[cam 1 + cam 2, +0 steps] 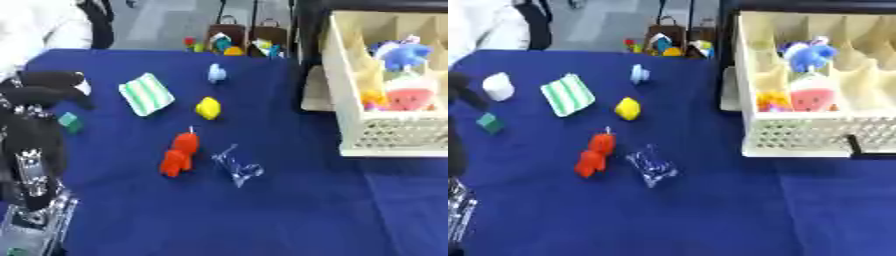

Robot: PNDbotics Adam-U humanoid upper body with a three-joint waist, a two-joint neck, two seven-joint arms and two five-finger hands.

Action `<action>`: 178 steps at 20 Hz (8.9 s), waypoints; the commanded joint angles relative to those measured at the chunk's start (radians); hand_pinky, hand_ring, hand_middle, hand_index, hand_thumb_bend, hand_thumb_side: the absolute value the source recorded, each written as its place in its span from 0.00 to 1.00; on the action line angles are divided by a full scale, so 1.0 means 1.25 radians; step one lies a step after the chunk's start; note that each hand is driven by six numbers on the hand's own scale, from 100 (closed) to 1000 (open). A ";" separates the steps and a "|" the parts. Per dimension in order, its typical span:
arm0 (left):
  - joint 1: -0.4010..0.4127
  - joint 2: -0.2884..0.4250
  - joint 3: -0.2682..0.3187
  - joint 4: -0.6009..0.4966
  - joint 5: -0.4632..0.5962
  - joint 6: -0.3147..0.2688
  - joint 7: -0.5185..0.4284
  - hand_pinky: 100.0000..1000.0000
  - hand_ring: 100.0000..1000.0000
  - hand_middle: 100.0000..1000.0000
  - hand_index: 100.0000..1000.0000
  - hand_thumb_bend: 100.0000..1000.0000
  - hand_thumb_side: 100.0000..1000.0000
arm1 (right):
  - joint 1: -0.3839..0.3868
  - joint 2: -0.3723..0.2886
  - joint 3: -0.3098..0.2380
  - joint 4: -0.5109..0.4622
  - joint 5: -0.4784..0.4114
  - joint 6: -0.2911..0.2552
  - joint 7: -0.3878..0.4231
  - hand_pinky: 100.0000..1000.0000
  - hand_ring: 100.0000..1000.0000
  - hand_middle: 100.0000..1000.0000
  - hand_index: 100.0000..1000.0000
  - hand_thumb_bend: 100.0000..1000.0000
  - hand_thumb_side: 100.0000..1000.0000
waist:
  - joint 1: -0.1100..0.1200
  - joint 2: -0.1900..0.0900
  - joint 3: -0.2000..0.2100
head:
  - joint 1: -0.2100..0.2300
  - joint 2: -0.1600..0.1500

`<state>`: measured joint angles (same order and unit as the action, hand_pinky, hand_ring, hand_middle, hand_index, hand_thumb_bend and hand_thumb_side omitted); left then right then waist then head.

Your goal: Pick up objects from table and place into drawer.

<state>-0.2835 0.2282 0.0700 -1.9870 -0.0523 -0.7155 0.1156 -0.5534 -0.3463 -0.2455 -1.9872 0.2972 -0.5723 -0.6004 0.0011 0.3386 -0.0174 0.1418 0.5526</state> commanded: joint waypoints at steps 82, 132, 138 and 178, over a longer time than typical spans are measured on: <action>-0.031 0.791 -0.045 0.058 -0.133 0.477 -0.161 1.00 1.00 0.93 1.00 0.08 0.89 | 0.015 -0.027 0.041 -0.010 -0.036 -0.020 0.038 0.62 0.62 0.58 0.73 0.00 0.89 | 0.052 -0.044 -0.063 | 0.092 0.004; -0.210 0.627 -0.142 0.392 -0.420 0.392 -0.310 1.00 1.00 0.98 1.00 0.28 1.00 | -0.012 -0.020 0.050 -0.010 -0.036 -0.042 0.053 0.63 0.63 0.57 0.73 0.00 0.89 | 0.066 0.040 -0.130 | 0.174 -0.077; -0.209 0.610 -0.145 0.412 -0.434 0.389 -0.323 1.00 1.00 1.00 1.00 0.31 0.99 | -0.016 -0.018 0.048 -0.010 -0.034 -0.043 0.050 0.63 0.63 0.56 0.72 0.00 0.89 | 0.066 0.050 -0.136 | 0.182 -0.089; -0.244 0.595 -0.097 0.527 -0.348 0.424 -0.325 1.00 1.00 1.00 1.00 0.17 1.00 | -0.027 -0.012 0.049 -0.010 -0.015 -0.054 0.039 0.64 0.63 0.55 0.72 0.00 0.88 | 0.072 0.111 -0.161 | 0.211 -0.136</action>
<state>-0.5743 0.9489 -0.0699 -1.3274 -0.4906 -0.1818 -0.2901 -0.5726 -0.3479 -0.1791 -1.9872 0.2719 -0.6270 -0.5396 0.0934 0.4990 -0.2193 0.4015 0.3994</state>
